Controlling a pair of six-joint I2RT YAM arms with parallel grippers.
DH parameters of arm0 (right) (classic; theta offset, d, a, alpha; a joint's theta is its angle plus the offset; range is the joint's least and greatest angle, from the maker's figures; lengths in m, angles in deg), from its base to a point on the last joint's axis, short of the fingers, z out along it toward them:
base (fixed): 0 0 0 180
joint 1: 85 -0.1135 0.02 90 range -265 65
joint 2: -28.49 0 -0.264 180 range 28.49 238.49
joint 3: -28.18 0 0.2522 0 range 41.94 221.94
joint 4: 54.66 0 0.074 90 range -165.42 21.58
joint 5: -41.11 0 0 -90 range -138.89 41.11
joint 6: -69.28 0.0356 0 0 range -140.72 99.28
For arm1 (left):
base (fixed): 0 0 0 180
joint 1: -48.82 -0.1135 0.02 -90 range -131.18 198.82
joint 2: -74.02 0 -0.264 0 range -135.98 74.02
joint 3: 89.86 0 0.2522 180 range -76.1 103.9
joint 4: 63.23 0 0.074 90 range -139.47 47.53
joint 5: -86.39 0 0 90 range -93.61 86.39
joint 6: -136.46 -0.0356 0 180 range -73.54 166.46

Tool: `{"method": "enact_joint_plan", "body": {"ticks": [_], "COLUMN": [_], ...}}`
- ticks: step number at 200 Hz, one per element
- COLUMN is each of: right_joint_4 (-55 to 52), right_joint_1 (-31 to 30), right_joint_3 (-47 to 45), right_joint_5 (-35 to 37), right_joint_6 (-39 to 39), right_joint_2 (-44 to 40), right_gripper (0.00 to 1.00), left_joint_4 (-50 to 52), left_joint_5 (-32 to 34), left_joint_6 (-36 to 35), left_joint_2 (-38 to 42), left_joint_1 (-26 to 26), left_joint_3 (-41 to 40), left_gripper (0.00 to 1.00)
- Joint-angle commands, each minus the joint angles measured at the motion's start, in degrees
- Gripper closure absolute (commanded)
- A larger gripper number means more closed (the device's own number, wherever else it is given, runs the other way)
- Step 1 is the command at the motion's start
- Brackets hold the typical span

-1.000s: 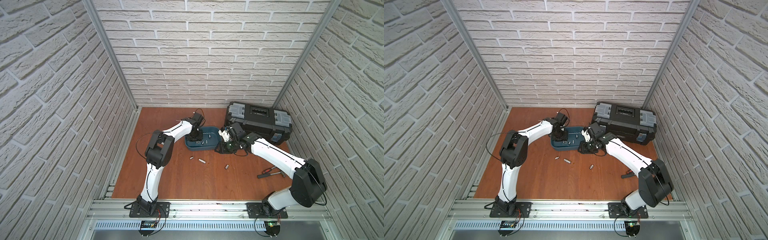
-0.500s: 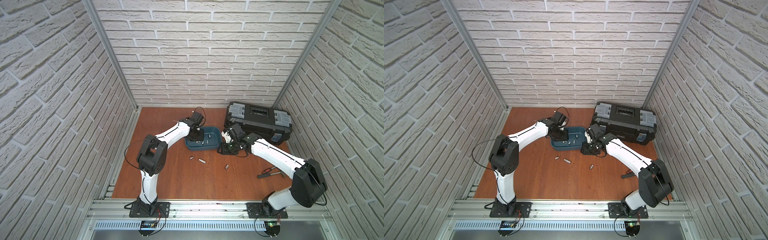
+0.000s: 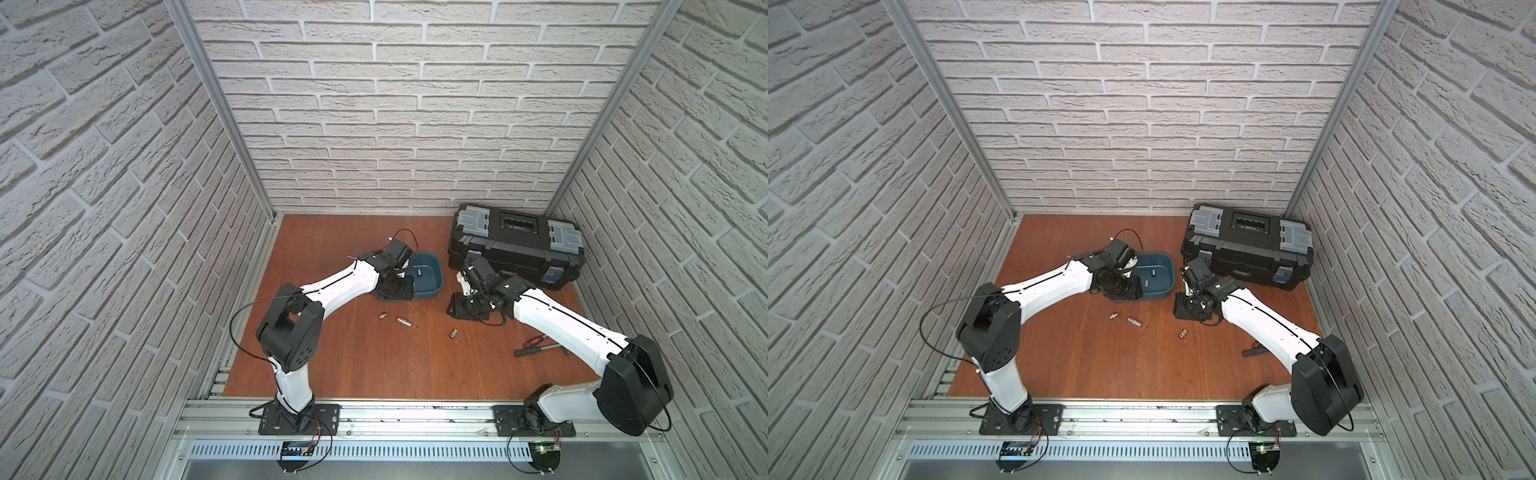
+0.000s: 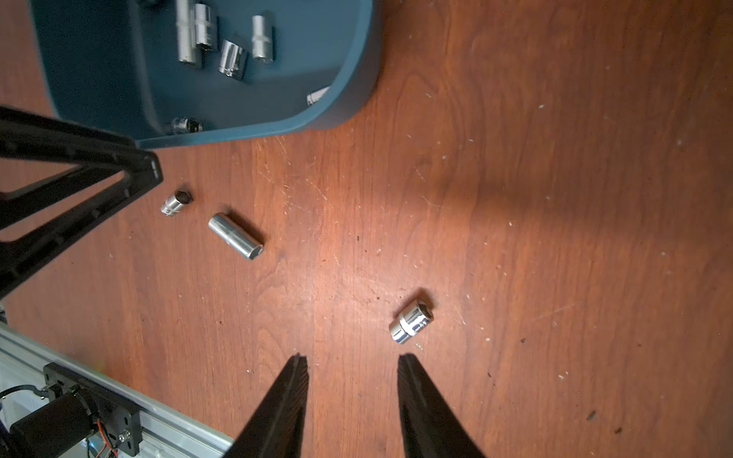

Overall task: Put the socket on the desktop into the storage box
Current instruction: Pick up the socket head from the center of the board.

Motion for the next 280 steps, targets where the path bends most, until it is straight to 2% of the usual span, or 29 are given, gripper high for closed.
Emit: {"method": "enact_joint_plan", "body": {"ticks": [1,124,189,280], "right_joint_4": [-1.71,-6.57,-4.47,-2.21], "right_joint_1": [0.15,-2.43,-4.07,-5.03], "right_joint_3": [-0.89,-1.95,-2.00,0.59], "right_joint_5": [2.53,8.03,8.44,8.39], "right_joint_6": [1.98,4.84,6.47,7.31], "right_joint_2": [-2.25,-0.66,3.17,11.28], "right_gripper": [0.56,0.55,0.55,0.55], "left_joint_4": [-2.80,-8.46,-10.59,-10.94], "left_joint_5": [-1.29,-4.16,-5.98,-4.58], "left_joint_6": [0.08,1.80,1.78,2.04], "left_joint_2": [3.02,9.32,11.21,13.66], "left_joint_1": [0.88,4.76,4.92,4.99], "left_joint_3": [-2.55,-13.02,-17.17,-20.46], "left_gripper": [0.48,0.42,0.39,0.38]}}
